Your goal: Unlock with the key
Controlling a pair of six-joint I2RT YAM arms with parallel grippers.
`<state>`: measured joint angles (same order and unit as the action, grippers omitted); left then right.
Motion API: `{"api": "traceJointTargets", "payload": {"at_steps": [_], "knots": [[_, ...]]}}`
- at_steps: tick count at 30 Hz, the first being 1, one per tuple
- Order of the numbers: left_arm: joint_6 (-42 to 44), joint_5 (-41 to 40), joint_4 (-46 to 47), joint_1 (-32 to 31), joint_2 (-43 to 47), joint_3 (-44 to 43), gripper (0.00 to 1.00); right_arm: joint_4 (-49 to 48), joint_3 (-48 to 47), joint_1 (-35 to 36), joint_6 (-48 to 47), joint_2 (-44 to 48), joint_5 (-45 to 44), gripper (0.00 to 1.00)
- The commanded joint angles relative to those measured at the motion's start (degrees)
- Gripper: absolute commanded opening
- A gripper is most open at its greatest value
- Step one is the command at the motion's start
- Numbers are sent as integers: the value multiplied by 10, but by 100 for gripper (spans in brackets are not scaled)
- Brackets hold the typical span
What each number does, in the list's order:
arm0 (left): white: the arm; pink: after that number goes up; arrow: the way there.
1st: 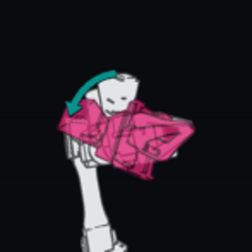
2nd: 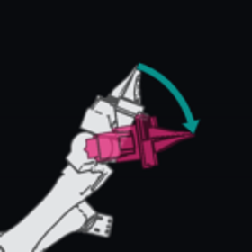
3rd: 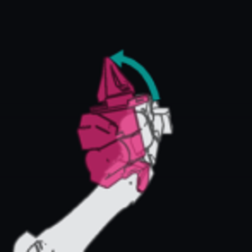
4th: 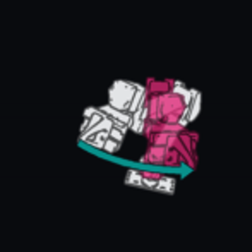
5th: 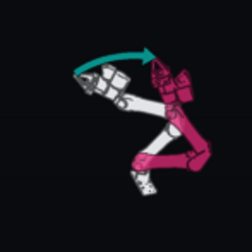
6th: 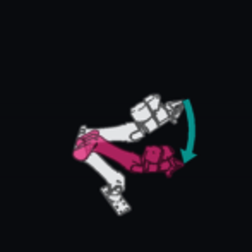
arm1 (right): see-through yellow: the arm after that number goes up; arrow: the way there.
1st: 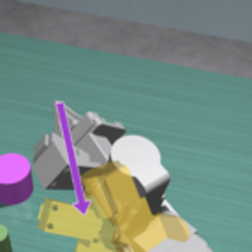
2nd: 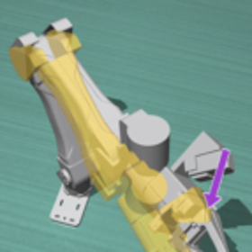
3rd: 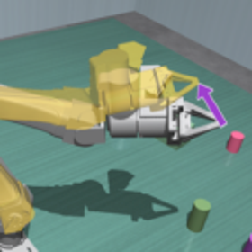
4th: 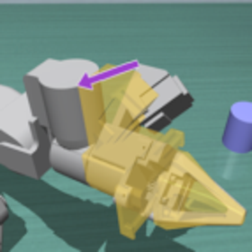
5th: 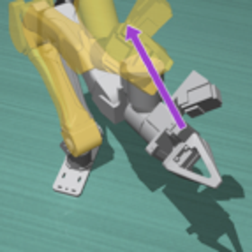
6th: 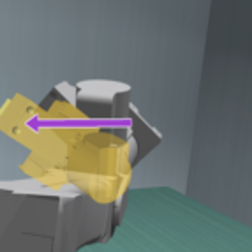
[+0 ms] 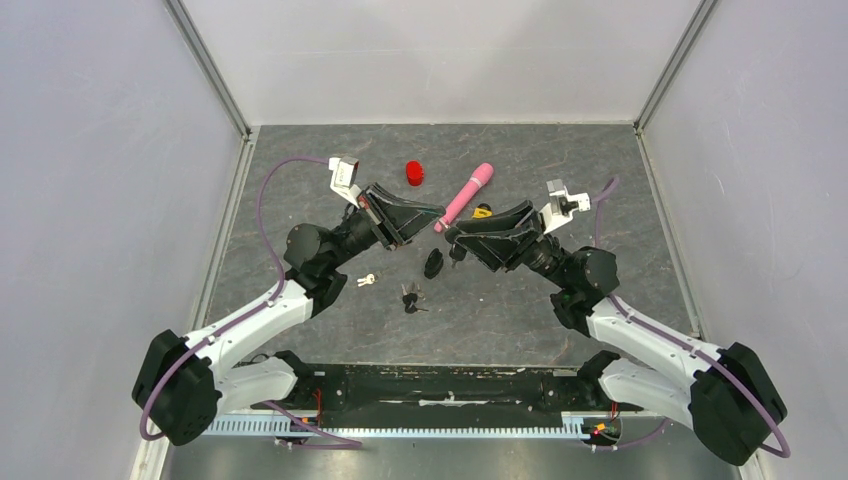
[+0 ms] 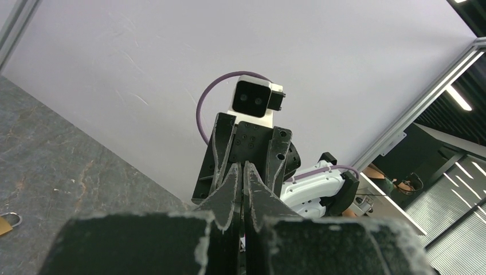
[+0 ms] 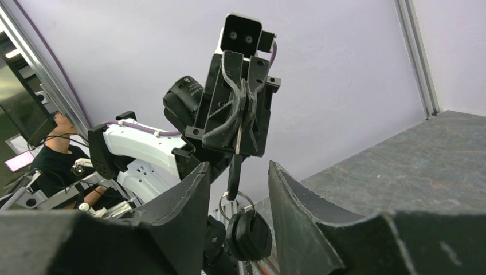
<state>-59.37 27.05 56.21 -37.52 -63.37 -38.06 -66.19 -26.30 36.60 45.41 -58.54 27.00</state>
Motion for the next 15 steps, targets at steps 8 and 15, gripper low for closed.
{"api": "traceJointTargets", "payload": {"at_steps": [8,15], "knots": [[-13,-17,37,-7,3,-13,2,-42,-37,15,3,-16,-10,36],[-12,-19,41,-10,3,-15,2,-41,-43,21,4,-24,-9,29]]}}
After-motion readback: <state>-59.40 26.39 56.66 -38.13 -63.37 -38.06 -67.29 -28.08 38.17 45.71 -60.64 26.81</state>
